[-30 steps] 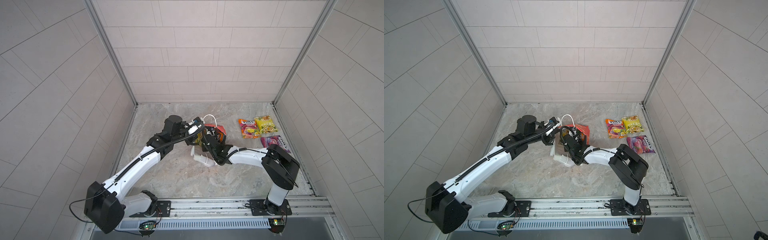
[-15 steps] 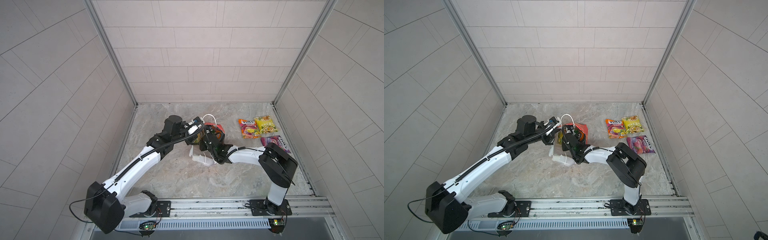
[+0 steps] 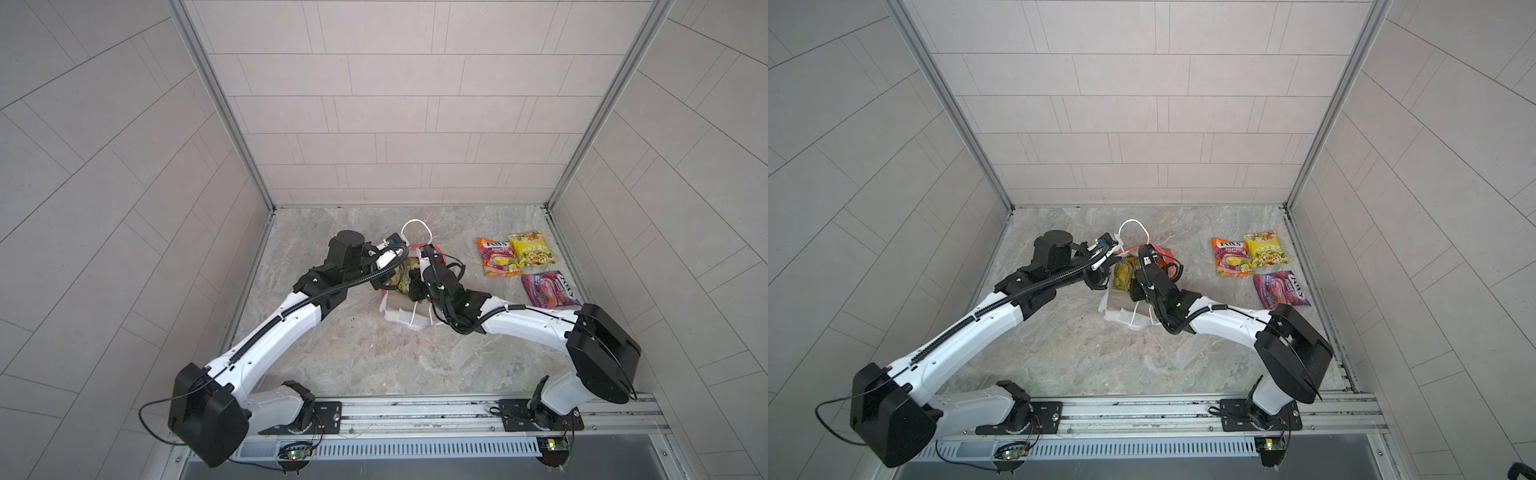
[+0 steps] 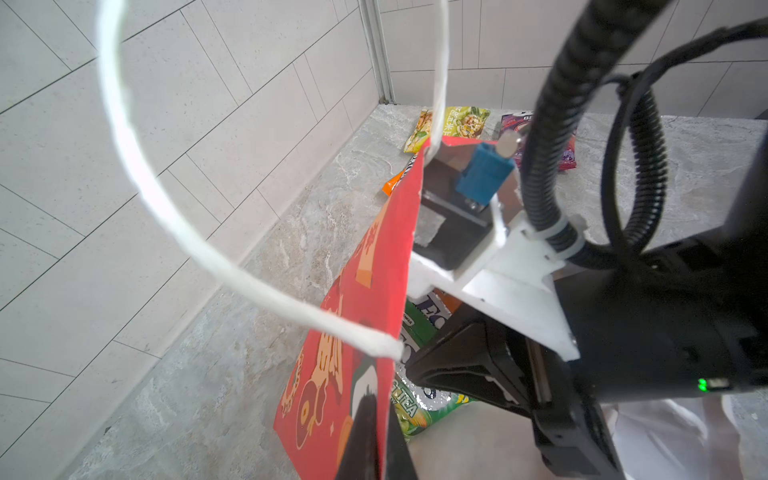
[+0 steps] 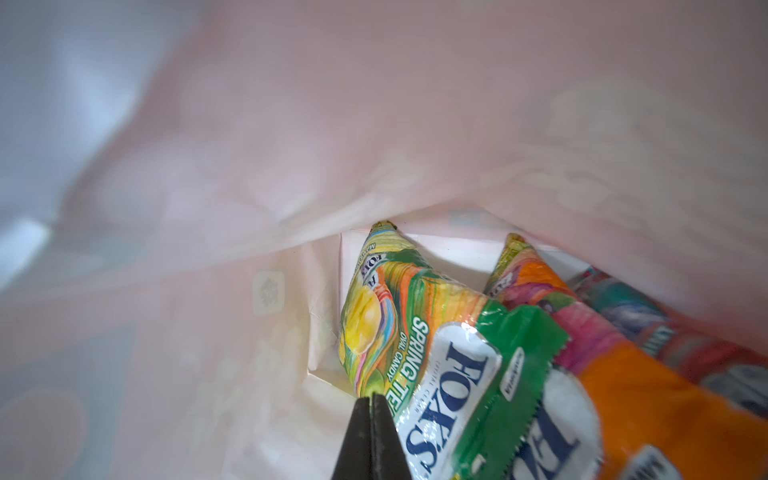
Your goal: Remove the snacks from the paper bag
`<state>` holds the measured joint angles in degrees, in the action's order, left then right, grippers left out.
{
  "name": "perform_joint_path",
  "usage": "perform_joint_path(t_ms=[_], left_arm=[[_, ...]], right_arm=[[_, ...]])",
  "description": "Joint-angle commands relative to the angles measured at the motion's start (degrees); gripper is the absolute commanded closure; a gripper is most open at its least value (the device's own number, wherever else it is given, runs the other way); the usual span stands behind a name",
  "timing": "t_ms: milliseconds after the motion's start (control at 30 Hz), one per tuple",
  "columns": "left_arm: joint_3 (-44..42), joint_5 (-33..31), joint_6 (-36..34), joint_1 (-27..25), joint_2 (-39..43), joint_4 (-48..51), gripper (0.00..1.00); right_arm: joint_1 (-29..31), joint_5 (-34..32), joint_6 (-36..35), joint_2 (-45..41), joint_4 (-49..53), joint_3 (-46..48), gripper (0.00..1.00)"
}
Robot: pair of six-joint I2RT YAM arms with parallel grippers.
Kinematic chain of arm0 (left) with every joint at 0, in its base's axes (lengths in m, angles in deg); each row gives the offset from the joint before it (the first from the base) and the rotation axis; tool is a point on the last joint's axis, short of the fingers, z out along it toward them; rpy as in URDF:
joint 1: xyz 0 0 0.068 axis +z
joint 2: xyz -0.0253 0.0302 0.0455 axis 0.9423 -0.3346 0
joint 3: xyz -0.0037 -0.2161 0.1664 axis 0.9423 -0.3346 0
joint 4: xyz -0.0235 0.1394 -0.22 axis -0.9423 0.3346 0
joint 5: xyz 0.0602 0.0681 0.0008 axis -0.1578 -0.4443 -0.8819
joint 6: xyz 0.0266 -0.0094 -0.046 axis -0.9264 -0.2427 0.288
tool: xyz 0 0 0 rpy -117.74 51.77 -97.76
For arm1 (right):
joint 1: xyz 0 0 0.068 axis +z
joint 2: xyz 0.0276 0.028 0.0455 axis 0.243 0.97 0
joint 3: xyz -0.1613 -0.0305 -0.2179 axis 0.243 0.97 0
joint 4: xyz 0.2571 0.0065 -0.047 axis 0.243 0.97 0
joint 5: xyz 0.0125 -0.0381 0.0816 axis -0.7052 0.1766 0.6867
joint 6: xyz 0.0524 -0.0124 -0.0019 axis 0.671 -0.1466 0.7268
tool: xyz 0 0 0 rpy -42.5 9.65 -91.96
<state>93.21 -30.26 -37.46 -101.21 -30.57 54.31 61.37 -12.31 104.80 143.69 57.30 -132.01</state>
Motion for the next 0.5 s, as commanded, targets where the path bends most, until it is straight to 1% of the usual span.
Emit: perform_joint_path(t_ms=[0,100,233,300,367,467], left_arm=[[-0.32,0.11,-0.26,-0.11,0.56,-1.40,1.00],[-0.36,-0.09,-0.24,-0.13,0.63,-1.47,1.00],[-0.41,-0.08,-0.24,-0.09,0.57,-1.63,1.00],[-0.29,0.24,-0.15,-0.11,0.39,-1.75,1.00],[-0.33,0.25,-0.15,-0.09,0.25,-1.77,1.00],[-0.34,0.18,-0.14,-0.11,0.30,-1.79,1.00]], right_arm=[[-0.03,-0.33,-1.63,-2.82,1.36,0.60,0.96],[-0.02,0.03,-2.45,-5.36,4.78,0.56,0.89],[0.15,1.88,-5.40,-11.51,7.08,1.97,0.79],[0.15,2.20,-6.88,-14.16,9.16,2.38,0.80],[0.06,4.11,-8.92,-15.66,11.49,1.80,0.77],[0.06,5.69,-9.63,-17.41,13.99,0.40,0.77]])
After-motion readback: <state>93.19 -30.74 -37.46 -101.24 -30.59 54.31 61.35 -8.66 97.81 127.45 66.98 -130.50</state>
